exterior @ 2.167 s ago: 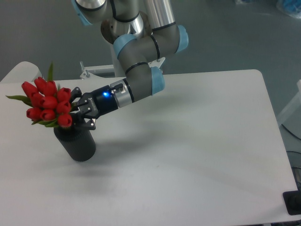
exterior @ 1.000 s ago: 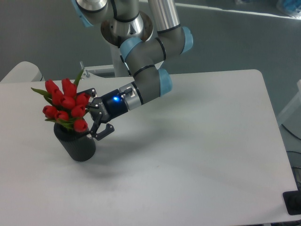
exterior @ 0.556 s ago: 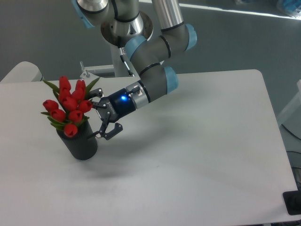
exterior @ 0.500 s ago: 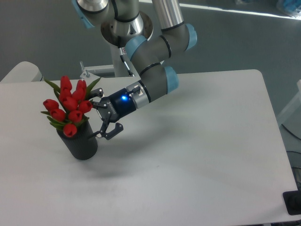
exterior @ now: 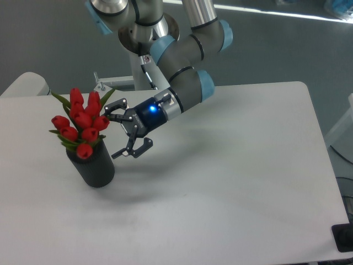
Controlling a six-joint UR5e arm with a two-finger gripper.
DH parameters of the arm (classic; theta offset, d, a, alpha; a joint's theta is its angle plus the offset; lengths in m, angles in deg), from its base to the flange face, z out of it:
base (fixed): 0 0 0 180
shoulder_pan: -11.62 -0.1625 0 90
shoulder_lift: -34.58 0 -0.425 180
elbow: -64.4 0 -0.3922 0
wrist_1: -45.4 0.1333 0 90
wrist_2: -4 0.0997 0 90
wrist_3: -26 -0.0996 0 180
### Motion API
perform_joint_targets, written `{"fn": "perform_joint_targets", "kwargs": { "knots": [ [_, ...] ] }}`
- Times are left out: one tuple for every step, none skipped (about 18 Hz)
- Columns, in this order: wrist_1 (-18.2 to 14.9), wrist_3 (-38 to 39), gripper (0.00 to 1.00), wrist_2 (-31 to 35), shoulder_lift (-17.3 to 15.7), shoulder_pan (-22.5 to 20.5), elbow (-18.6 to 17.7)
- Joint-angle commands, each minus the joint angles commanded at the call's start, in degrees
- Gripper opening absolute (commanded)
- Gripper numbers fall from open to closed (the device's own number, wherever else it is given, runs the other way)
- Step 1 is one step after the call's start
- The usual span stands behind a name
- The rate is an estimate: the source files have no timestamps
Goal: Insert the flowers into the vase
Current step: 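Withdraw the open gripper away from the tulips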
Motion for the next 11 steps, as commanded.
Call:
{"fn": "perform_joint_targets", "kwargs": {
  "knots": [
    [0.00, 0.09, 1.00, 0.00, 0.00, -0.09, 0.00],
    [0.00, 0.09, 1.00, 0.00, 0.00, -0.44, 0.09],
    [0.00, 0.09, 1.00, 0.00, 0.00, -0.70, 0.09],
    [0.00, 0.09, 1.00, 0.00, 0.00, -0.88, 0.09],
    [0.00, 0.09, 1.00, 0.00, 0.00, -1.49, 0.09],
    [0.00, 0.00, 1.00, 0.52, 0.00, -1.93, 0.00],
    [0.00, 0.00, 1.00, 1.40, 0.00, -2.28, 0.09],
    [0.00, 0.00, 1.00, 2.19, 0.00, -2.72, 0.09],
    [0.00, 0.00, 1.00, 2.81, 0.00, -3.16, 0.09],
    [0.00, 0.09, 1.00, 3.51, 0.00, -3.43, 0.26],
    [0.00, 0.17, 1.00, 3.95, 0.00, -4.56, 0.52]
  ]
}}
